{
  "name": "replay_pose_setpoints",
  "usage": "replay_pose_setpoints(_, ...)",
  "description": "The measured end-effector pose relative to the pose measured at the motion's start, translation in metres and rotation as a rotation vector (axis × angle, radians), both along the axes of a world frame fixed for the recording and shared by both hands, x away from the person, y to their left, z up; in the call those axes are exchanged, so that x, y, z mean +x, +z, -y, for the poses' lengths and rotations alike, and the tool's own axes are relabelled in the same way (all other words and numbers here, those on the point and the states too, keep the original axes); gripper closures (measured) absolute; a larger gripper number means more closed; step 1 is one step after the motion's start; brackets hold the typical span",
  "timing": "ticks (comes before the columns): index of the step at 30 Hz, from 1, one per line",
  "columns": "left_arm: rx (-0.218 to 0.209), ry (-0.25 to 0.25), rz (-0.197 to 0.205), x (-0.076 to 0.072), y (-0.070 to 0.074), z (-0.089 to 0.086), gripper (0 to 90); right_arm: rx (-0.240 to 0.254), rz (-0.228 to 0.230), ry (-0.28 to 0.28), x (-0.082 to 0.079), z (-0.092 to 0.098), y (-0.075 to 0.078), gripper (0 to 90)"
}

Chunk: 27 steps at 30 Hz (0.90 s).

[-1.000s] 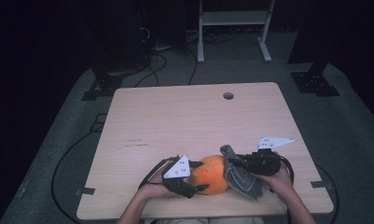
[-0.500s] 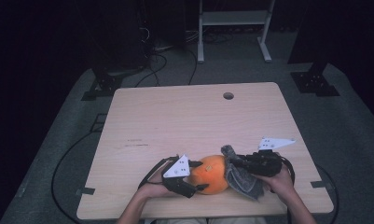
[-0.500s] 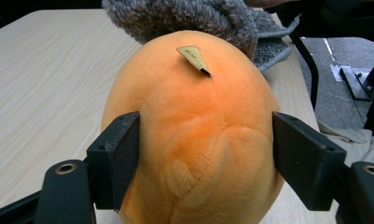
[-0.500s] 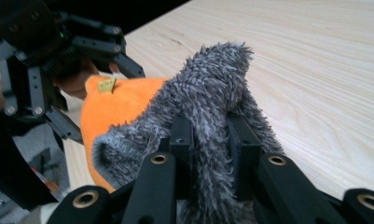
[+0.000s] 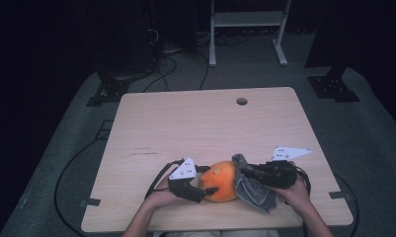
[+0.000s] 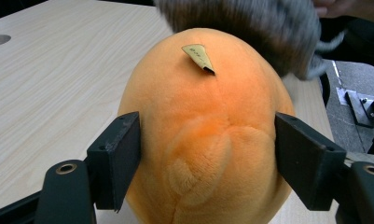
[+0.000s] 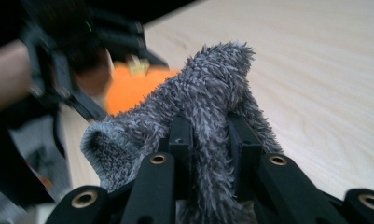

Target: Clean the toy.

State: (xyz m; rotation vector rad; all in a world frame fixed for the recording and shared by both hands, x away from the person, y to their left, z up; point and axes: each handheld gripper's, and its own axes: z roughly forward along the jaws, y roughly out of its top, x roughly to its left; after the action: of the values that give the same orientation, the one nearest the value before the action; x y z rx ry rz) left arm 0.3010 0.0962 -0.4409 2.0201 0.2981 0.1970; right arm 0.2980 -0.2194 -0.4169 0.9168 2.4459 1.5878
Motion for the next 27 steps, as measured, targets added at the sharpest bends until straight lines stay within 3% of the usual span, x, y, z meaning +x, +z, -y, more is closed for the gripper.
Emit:
replay_pose_setpoints(1, 0.004, 0.005, 0.002, 0.0, 0.0, 0.0, 26.6, -0.031, -0.021, -0.015, 0.003, -0.002, -0.008, 73.0)
replay_pose_setpoints(3, -0.005, 0.011, -0.009, 0.001, 0.0, -0.001, 26.6, -0.025, -0.038, -0.026, 0.006, 0.0, -0.011, 73.0)
replay_pose_setpoints(4, -0.015, 0.014, -0.018, 0.002, -0.001, -0.002, 26.5, -0.119, -0.033, -0.083, 0.008, 0.004, -0.016, 73.7)
replay_pose_setpoints(6, -0.019, 0.018, -0.023, 0.002, -0.002, -0.002, 26.2, -0.143, -0.056, -0.097, 0.009, 0.009, -0.022, 74.0)
replay_pose_setpoints(8, -0.017, 0.019, -0.022, 0.001, -0.002, -0.001, 25.8, -0.119, -0.03, -0.091, 0.007, 0.008, -0.015, 74.0)
replay_pose_setpoints(11, 0.007, 0.0, 0.014, -0.003, 0.0, 0.008, 25.5, -0.026, 0.025, -0.045, 0.0, 0.0, 0.005, 73.7)
replay_pose_setpoints(12, 0.007, 0.0, 0.014, -0.003, 0.0, 0.008, 24.8, -0.026, 0.025, -0.045, 0.0, 0.0, 0.005, 73.7)
replay_pose_setpoints(13, 0.02, -0.033, 0.044, -0.007, 0.001, 0.013, 23.8, -0.009, 0.049, -0.012, -0.003, -0.009, 0.013, 73.4)
replay_pose_setpoints(14, 0.02, -0.033, 0.044, -0.007, 0.001, 0.013, 22.2, -0.009, 0.049, -0.012, -0.003, -0.009, 0.013, 73.4)
replay_pose_setpoints(16, 0.037, -0.046, 0.063, -0.01, 0.002, 0.015, 18.3, -0.055, 0.048, 0.001, -0.003, -0.017, 0.008, 73.5)
replay_pose_setpoints(17, 0.026, -0.021, 0.038, -0.007, 0.003, 0.013, 15.9, -0.048, 0.038, 0.001, -0.002, -0.016, 0.005, 73.6)
replay_pose_setpoints(18, 0.026, -0.021, 0.038, -0.007, 0.003, 0.013, 11.8, -0.037, 0.026, 0.0, -0.001, -0.014, 0.004, 73.6)
replay_pose_setpoints(19, 0.032, 0.014, -0.02, -0.003, 0.002, 0.014, 10.0, -0.033, 0.016, 0.0, -0.001, -0.011, 0.003, 73.6)
replay_pose_setpoints(21, 0.027, -0.006, -0.044, -0.003, 0.0, 0.016, 13.1, -0.036, 0.013, 0.001, -0.002, -0.008, 0.001, 73.4)
replay_pose_setpoints(24, 0.028, -0.023, -0.024, -0.007, 0.001, 0.017, 21.2, -0.024, -0.009, 0.002, 0.0, -0.001, -0.003, 73.1)
replay_pose_setpoints(27, 0.034, -0.037, 0.008, -0.009, 0.002, 0.017, 24.6, -0.048, -0.052, -0.04, 0.007, 0.01, -0.011, 73.2)
